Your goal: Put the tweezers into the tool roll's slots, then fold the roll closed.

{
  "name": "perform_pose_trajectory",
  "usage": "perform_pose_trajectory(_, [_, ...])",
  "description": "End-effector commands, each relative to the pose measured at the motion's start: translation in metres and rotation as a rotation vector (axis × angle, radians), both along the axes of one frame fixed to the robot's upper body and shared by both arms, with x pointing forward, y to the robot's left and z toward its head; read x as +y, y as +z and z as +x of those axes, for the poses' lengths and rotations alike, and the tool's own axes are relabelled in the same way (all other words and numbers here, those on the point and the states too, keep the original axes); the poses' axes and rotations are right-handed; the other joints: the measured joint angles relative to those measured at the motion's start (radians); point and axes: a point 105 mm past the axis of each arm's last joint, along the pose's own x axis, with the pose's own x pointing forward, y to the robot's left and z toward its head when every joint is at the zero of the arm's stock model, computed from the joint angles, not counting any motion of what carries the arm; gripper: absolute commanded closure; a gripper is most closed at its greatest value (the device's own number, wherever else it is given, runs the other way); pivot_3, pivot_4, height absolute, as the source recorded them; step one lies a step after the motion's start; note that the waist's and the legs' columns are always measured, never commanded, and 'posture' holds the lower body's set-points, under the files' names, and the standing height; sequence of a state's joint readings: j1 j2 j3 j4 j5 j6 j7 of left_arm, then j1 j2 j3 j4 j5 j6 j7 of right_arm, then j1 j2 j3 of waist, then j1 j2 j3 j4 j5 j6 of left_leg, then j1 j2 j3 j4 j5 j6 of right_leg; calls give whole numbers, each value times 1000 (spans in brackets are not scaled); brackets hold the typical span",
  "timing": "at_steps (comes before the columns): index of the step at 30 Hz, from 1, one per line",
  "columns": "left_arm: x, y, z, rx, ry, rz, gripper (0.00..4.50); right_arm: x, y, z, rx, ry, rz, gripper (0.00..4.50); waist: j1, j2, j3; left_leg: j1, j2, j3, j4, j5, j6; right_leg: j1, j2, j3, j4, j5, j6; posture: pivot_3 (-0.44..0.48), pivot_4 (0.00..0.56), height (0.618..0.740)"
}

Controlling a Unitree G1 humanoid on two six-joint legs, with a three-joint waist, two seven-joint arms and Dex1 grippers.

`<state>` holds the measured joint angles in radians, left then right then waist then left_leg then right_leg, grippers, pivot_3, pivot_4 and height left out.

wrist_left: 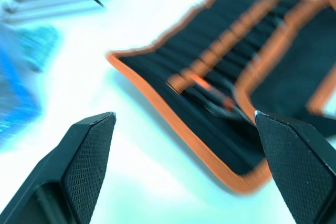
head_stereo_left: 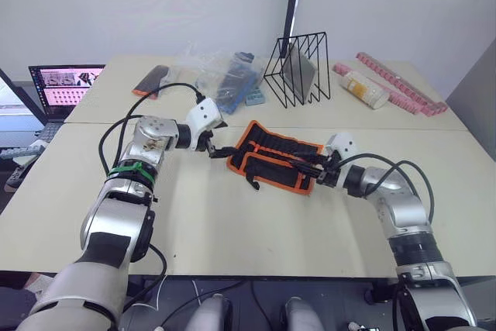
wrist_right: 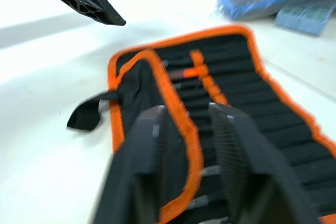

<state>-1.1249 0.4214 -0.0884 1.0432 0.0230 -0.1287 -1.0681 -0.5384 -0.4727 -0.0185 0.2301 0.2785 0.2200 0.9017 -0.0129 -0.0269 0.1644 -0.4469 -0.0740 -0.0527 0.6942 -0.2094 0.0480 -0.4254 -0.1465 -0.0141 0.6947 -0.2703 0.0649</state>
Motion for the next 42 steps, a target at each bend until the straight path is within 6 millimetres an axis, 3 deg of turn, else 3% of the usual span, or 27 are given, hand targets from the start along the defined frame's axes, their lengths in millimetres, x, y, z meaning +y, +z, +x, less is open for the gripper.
perform_pose_trajectory(1, [-12, 25, -6, -70, -63, -119, 0, -8, 29, 2, -104, -58, 54, 1977, 1, 0, 0, 0, 0, 0, 0, 0, 0, 0, 0, 0, 0, 0, 0, 0, 150, 687])
perform_pose_trajectory(2, [-15, 25, -9, -64, -83, -139, 0, -8, 32, 2, -108, -61, 70, 1977, 1, 0, 0, 0, 0, 0, 0, 0, 0, 0, 0, 0, 0, 0, 0, 0, 150, 687])
perform_pose_trajectory(6, [-33, 16, -27, -9, -169, -192, 1204, 7, 29, -6, -100, -10, 77, 1928, -3, 0, 0, 0, 0, 0, 0, 0, 0, 0, 0, 1, 0, 0, 0, 0, 150, 687])
perform_pose_trajectory(14, [-65, -32, -32, 73, -108, -178, 3832, 39, -11, 4, -41, -77, 28, 4444, 2, 0, 0, 0, 0, 0, 0, 0, 0, 0, 0, 1, 1, 0, 0, 0, 150, 687])
perform_pose_trajectory(16, [-69, -39, -29, 76, -79, -173, 4484, 47, -18, 6, -26, -90, 29, 4500, 2, 0, 0, 0, -1, 0, 1, 0, 0, 0, 0, 1, 1, 0, 0, 0, 150, 687])
perform_pose_trajectory(23, [-77, -66, -16, 121, 34, -132, 4484, 50, -49, 15, 27, -200, -33, 4500, 0, 0, 0, 0, -1, 0, 0, 0, 0, 0, 0, 1, 1, 0, 0, 0, 150, 687])
perform_pose_trajectory(30, [-59, -101, -10, 159, 161, -52, 4484, 25, -67, 17, 59, -345, -82, 4500, 3, 0, 0, 3, -1, 0, 1, 0, 0, 3, -1, 1, 1, 0, 0, 0, 150, 687])
perform_pose_trajectory(36, [-51, -100, -11, 143, 147, -78, 4484, 1, -78, 12, 81, -425, -118, 4500, 2, 0, -2, 6, -1, 0, 1, 0, -1, 4, -1, 1, 2, 0, 0, 0, 150, 687])
perform_pose_trajectory(42, [-46, -92, -9, 120, 134, -93, 4484, -3, -82, 8, 91, -425, -129, 4500, 3, 0, -2, 6, -1, 0, 1, 0, -1, 5, -1, 1, 3, 0, 0, 0, 150, 687])
